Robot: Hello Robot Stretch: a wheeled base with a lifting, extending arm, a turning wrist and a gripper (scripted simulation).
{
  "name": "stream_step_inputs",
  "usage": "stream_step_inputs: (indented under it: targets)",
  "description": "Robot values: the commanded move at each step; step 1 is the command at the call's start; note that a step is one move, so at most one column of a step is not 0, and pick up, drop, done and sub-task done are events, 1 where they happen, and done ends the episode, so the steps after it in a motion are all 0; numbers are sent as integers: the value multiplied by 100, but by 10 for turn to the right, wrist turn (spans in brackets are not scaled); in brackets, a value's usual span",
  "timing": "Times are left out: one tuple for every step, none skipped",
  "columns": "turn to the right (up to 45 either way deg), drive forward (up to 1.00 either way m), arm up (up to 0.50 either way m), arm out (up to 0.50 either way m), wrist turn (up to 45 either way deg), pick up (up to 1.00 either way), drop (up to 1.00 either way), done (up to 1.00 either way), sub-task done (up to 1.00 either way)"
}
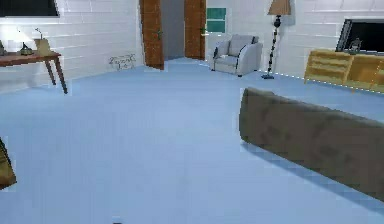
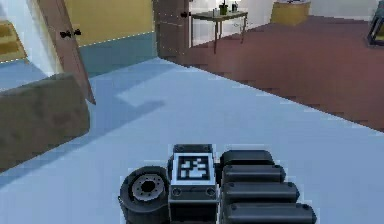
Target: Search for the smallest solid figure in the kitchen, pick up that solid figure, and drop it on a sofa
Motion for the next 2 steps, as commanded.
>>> stream_step_inputs:
  targets:
    - [0, 100, 0, 0, 0, 0, 0, 0, 0]
    - [-30, 0, 0, 0, 0, 0, 0, 0, 0]
